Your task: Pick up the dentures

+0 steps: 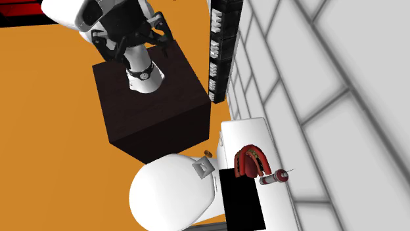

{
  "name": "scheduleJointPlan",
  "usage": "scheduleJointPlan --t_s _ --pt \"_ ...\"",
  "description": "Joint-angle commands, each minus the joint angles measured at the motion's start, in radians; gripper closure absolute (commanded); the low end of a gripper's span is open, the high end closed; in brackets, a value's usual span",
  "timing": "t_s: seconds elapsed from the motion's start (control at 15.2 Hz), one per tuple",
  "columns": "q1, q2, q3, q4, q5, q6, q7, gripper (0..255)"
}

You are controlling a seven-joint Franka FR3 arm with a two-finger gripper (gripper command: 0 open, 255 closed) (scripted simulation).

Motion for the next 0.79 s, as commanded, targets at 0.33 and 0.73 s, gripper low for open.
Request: scheduleJointPlan --t_s 0.33,0.73 --pt "0.03 0.129 0.077 -0.02 0.017 0.158 0.034 0" --pt "0.054 0.321 0.165 0.001 0.011 0.336 0.085 0"
